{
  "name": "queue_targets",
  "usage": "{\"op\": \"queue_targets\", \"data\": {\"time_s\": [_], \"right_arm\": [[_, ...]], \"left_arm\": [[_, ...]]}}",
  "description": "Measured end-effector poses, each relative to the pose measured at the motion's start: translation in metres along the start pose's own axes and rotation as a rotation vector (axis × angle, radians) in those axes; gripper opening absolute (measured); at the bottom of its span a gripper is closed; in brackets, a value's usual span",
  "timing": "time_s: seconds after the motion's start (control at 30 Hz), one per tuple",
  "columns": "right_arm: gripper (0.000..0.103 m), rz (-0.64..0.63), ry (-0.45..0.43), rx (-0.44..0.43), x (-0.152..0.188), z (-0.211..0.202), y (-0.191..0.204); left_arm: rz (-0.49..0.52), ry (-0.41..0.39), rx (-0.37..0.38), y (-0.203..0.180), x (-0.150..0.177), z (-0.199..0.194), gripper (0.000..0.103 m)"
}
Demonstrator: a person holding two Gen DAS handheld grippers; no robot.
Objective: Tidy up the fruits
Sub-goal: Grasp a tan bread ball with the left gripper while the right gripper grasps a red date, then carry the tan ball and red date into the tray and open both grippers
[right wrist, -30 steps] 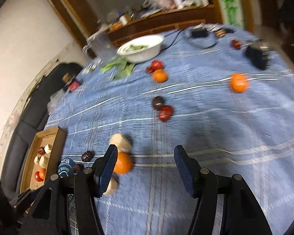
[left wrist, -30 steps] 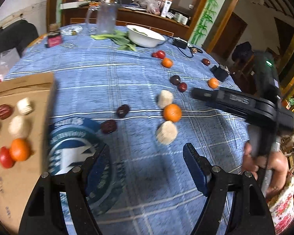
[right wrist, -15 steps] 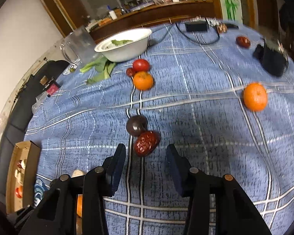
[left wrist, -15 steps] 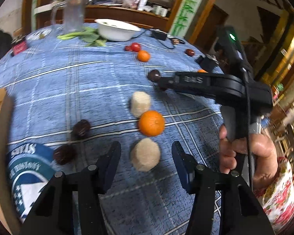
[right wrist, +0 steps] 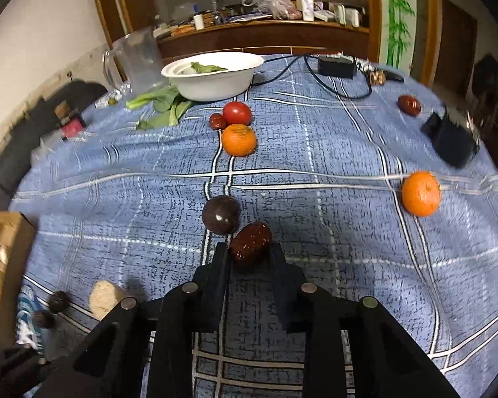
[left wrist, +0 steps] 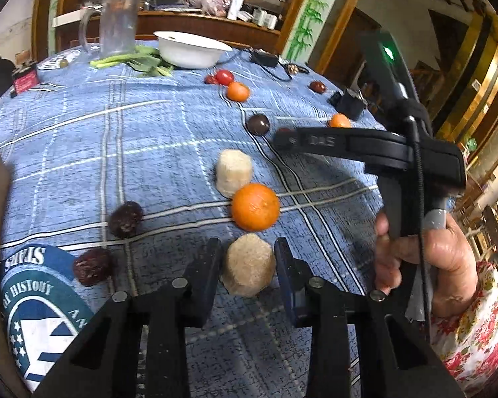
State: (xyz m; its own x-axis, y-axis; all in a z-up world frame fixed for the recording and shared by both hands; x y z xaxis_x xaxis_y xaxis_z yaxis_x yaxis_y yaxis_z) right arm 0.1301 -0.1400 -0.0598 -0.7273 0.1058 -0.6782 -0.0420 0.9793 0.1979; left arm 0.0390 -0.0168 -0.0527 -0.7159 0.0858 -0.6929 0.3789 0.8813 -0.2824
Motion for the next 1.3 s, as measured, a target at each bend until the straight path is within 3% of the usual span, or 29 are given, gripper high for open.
{"op": "queue_targets", "data": {"time_s": [0.5,0.77,0.93,1.03,1.17,1.3], "right_arm": [[0.026,0.093,-0.072,-0.059,0.0,-0.027,0.001],[0.026,0.093,-0.131,-0.037,0.023,-0.111,0.002],[0.026,0.099,-0.144,-0.059,0.036,-0.156,0.008],[0.026,0.091,-0.146,-0.098,0.04,-0.168,0.028],[0.027,0.042,-0.121,-0.178,0.049,-0.168,0.078],[0.027,-0.045,-0.084,-0.268,0.06,-0.162,0.147]], "left_arm": [[-0.037,-0.076,0.003,0.01,-0.016,-0.005,0.031],[-0.067,-0.122,0.014,0.016,-0.022,-0.016,0.031],[-0.109,-0.137,0.064,0.016,-0.011,-0.04,0.031],[-0.171,-0.128,0.078,0.025,0.011,-0.07,0.031],[-0.242,-0.166,0.019,0.06,0.023,-0.122,0.032],[-0.332,-0.245,-0.124,0.124,0.03,-0.189,0.032]]}}
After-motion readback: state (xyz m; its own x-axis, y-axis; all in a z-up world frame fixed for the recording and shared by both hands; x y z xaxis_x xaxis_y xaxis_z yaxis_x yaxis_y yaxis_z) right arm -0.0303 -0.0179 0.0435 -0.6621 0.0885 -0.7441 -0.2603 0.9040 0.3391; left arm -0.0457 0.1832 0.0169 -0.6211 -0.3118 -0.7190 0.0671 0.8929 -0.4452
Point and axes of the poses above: each gripper's, at about its wrist camera, not at the fingertips, and z roughly the way its jaws point, y to its left, x to its underside, the point moved 9 cm from there along z, roughly the way its jaws point, and after that the axes turned 6 degrees about -y, right-handed, at the moved point
